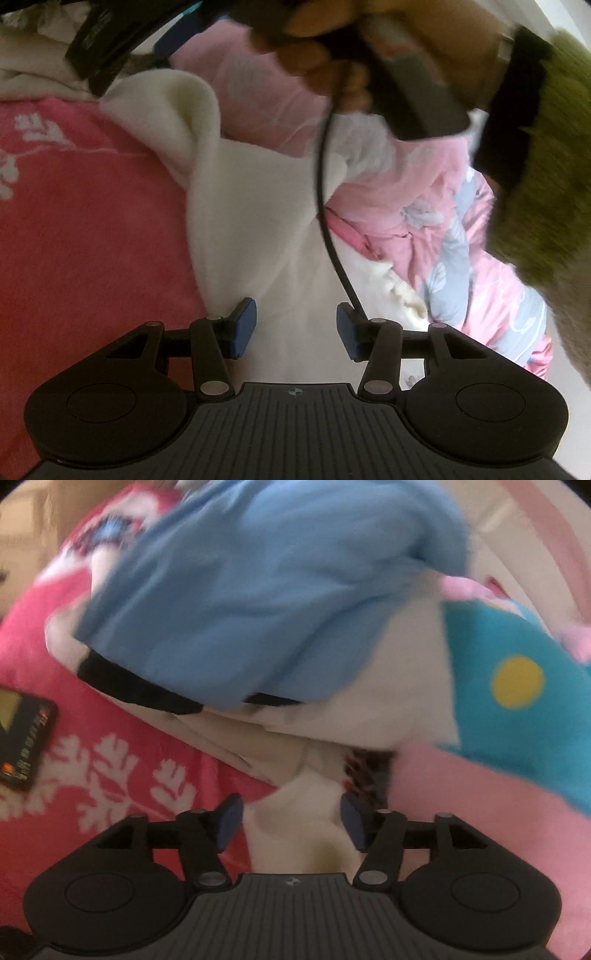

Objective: Fold clothes

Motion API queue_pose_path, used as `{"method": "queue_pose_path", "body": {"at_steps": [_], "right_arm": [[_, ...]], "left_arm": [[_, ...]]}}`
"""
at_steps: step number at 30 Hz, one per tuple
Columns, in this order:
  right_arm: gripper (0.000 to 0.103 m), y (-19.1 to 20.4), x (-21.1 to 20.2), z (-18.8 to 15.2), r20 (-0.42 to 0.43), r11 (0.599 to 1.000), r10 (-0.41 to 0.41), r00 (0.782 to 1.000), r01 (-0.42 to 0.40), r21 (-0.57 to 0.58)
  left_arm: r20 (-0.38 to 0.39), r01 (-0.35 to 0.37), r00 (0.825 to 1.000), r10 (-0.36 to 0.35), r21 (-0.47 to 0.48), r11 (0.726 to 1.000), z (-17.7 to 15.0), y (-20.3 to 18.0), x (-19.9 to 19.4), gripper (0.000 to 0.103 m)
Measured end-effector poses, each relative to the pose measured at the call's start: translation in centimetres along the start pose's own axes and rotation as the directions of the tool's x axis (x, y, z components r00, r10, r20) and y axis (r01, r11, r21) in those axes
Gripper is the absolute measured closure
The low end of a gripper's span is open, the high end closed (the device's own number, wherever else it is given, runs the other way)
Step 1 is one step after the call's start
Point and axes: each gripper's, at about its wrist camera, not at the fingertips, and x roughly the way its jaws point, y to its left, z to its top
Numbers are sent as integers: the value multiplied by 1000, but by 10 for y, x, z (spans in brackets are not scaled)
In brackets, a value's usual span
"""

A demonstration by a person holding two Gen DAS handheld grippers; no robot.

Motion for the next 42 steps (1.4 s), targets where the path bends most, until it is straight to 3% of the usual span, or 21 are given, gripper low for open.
{"method": "queue_pose_path", "body": {"at_steps": [6,8,9,10,14,17,20,24,29,33,37,42], "right_arm": [[40,20,47,5,-128,995,-5,992,-8,-99],[57,21,47,3,-133,997,-6,991,-5,-81],[81,20,44,2,-132,998,-6,991,-2,-60],[87,17,37,0,-121,999,-24,992,20,-35],[95,-6,-5,-20,-38,984,-131,991,134,116],[96,-32,-57,-47,51,927,-232,971,205,313],[96,-53,-117,-80,153,824,-338,929,214,525],[96,-68,-188,-118,270,669,-450,851,121,733],[96,-77,-241,-134,381,530,-473,795,-88,843],[96,-80,-247,-114,458,560,-423,781,-172,810],[96,-74,-230,-83,482,579,-355,801,-217,786],[96,-66,-198,-48,500,555,-264,825,-294,778]], "left_arm": [[3,9,1000,-9,-37,999,0,3,0,56],[10,3,1000,-3,-26,1000,-1,1,-1,56],[14,-4,1000,4,-14,1000,-2,-1,-2,56],[20,-11,1000,11,-2,1000,-3,-3,-3,56],[46,-27,999,26,35,999,-9,-11,-5,55],[61,-30,998,27,47,998,-11,-16,-7,55],[76,-30,997,27,45,999,-13,-18,-9,55],[97,-32,995,26,62,998,-18,-20,-17,54],[118,-28,993,14,113,993,-25,-25,-27,53],[119,-16,993,0,129,992,-27,-28,-27,53],[104,-19,995,8,103,995,-26,-24,-26,53],[89,-7,996,3,48,999,-23,-16,-25,53]]}}
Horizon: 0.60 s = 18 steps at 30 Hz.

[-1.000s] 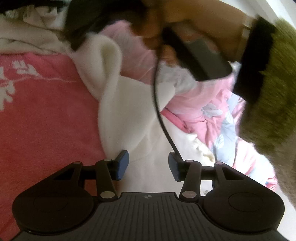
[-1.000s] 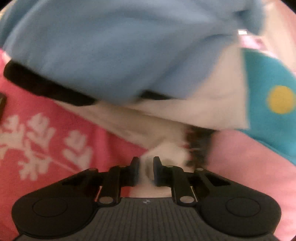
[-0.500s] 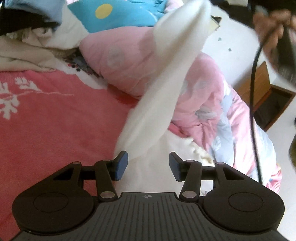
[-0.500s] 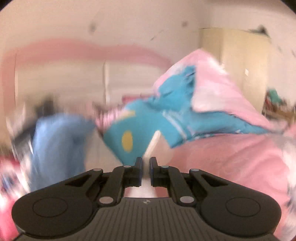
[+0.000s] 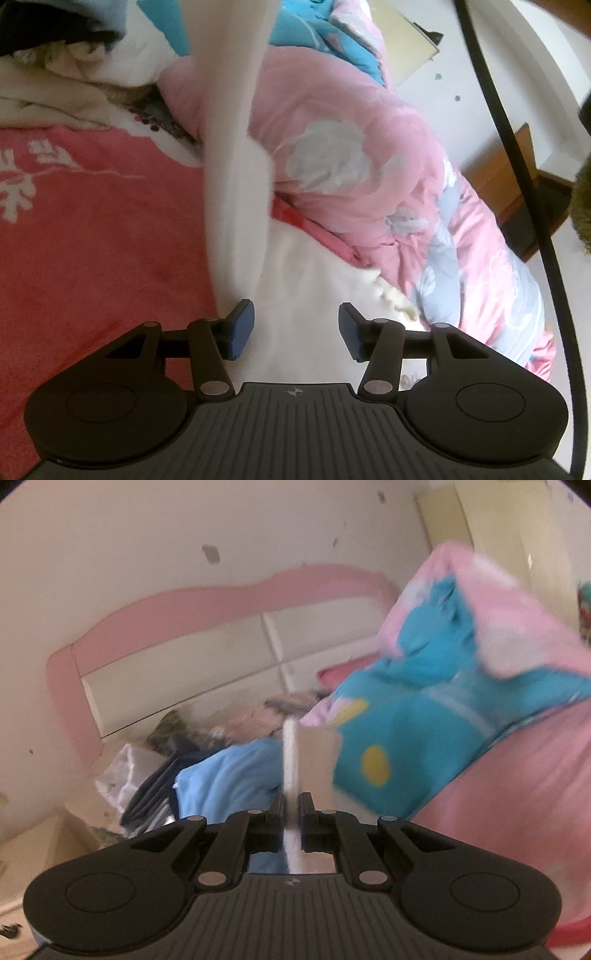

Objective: Fold clothes

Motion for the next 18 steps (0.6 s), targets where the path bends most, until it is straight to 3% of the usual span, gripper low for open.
{"method": "queue_pose_path", "body": {"at_steps": [4,6,9,13,18], "right_arm": [[97,23,20,-8,-10,998,64,998,-64,2],[103,39,26,-13,1,995,93,996,-93,-34],[103,66,34,-18,7,983,154,988,-153,-104],[103,92,46,-29,-83,957,232,969,-242,-160],[103,86,15,-21,-32,947,227,973,-228,-227]], "left_arm": [[9,0,1000,1,-20,1000,-1,2,-2,53],[3,-10,1000,10,-31,999,-3,4,-1,51],[1,-19,1000,19,-48,999,-2,7,0,51],[2,-27,1000,27,-71,997,0,12,0,51],[8,-35,999,35,-59,998,-3,9,-1,51]]}}
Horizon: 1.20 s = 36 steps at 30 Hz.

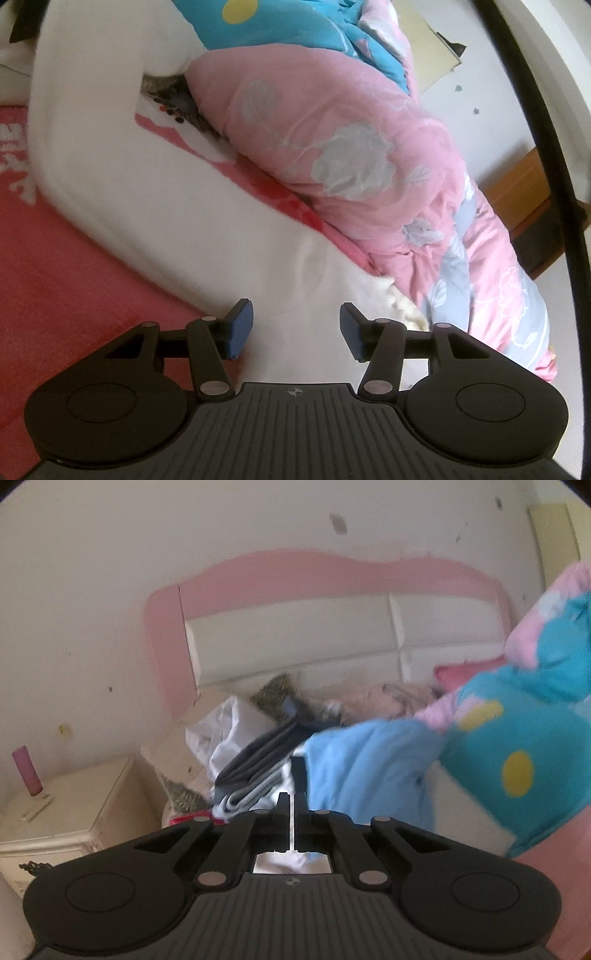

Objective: Fold clothes

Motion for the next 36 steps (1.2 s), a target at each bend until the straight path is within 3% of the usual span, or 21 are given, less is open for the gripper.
{"method": "queue_pose_path", "body": {"at_steps": [4,7,10,14,18,19,22,26,29,30,31,32,33,36], "right_arm": [[102,-28,-68,8,88,993,-114,990,114,13],[102,-47,-142,6,164,971,-237,958,235,34],[102,-59,-229,-8,237,924,-383,893,369,102],[102,-67,-318,-60,247,844,-524,815,459,276],[102,-74,-403,-114,222,730,-650,727,516,448],[102,-77,-417,-132,208,703,-669,714,516,490],[102,-87,-432,-195,133,622,-688,714,484,615],[102,-109,-442,-274,54,518,-672,738,417,747],[101,-129,-436,-323,2,455,-651,759,388,802],[101,-136,-434,-339,-11,441,-636,772,374,816],[101,-143,-431,-354,-24,426,-625,780,367,827],[101,-148,-428,-367,-37,412,-621,783,366,834],[101,-153,-424,-381,-50,398,-617,785,366,841],[102,-167,-415,-418,-85,351,-612,786,368,861]], "left_arm": [[17,-9,1000,9,16,1000,-1,-3,-3,51],[30,-16,999,15,27,1000,-2,-4,-5,51],[53,-23,998,20,57,998,-3,-9,-8,51],[98,-13,995,-6,190,982,-13,-28,-12,51],[27,65,997,-74,265,962,-7,-42,-7,50],[6,78,997,-82,272,959,-2,-44,-3,50],[-101,111,991,-89,235,966,21,-44,19,50],[-292,139,952,-91,147,979,50,-32,65,52],[-333,139,936,-113,56,989,60,-4,98,61],[-349,129,931,-109,34,991,62,6,105,72],[-364,119,925,-106,12,993,64,16,113,93],[-377,109,920,-103,-7,994,67,26,119,97],[-368,103,925,-98,-5,995,71,32,120,99],[-268,34,963,-19,49,998,87,38,120,99]]}}
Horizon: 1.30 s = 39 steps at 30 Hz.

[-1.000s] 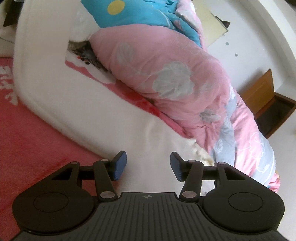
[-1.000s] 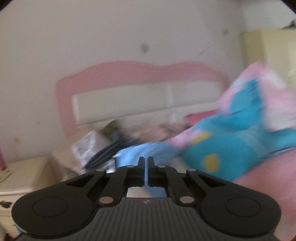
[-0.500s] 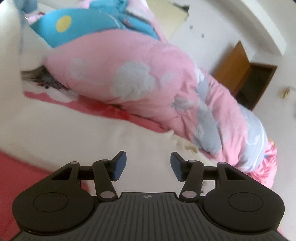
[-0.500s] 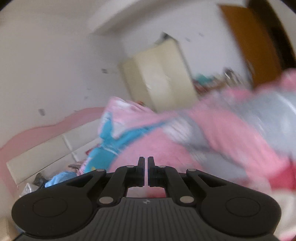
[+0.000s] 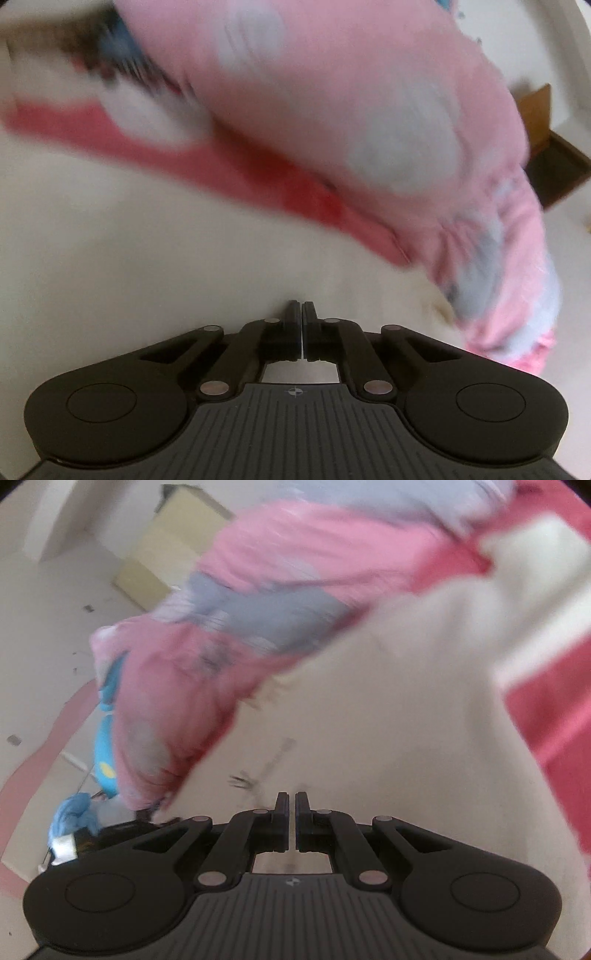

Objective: Fold clothes

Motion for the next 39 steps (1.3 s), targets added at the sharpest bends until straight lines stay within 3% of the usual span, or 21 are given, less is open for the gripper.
{"method": "queue_pose_path", "body": {"at_steps": [3,5,7,9,14,16,20,24,27,31,35,38,39], "right_arm": [[103,-26,5,-5,21,994,77,997,-78,73],[103,-32,4,-5,41,987,127,991,-130,93],[103,-34,4,-8,44,986,138,989,-142,89],[102,-34,3,-9,44,986,142,989,-145,79],[102,-39,2,-10,48,979,175,983,-179,97],[102,-40,1,-10,49,978,180,982,-184,100],[101,-40,1,-10,50,977,184,982,-188,102],[101,-40,2,-10,48,977,181,982,-185,103],[102,-37,1,-8,28,983,151,988,-154,104],[102,-32,-22,-9,-5,999,36,999,-36,39],[102,-60,-68,-2,5,998,-23,1000,23,62],[102,-83,-104,4,13,994,-65,998,64,86],[98,-91,-114,8,18,989,-114,993,112,98]], "left_arm": [[60,-70,996,69,5,998,15,5,2,99],[125,-146,982,141,34,989,21,1,1,99],[196,-255,951,241,52,965,25,-7,-5,95],[264,-375,901,344,77,924,24,-17,-17,94],[304,-391,892,334,153,908,6,-44,-70,92],[309,-381,898,313,189,905,-9,-60,-96,85],[292,-294,930,223,229,928,-45,-89,-127,76],[233,-206,962,141,280,938,-92,-119,-131,72],[167,-152,981,98,349,925,-127,-138,-115,71],[109,-135,989,96,441,887,-162,-150,-87,71],[80,-148,989,124,513,846,-182,-146,-66,71],[82,-153,988,129,512,845,-188,-138,-57,71],[85,-144,989,117,505,851,-189,-135,-59,71]]}}
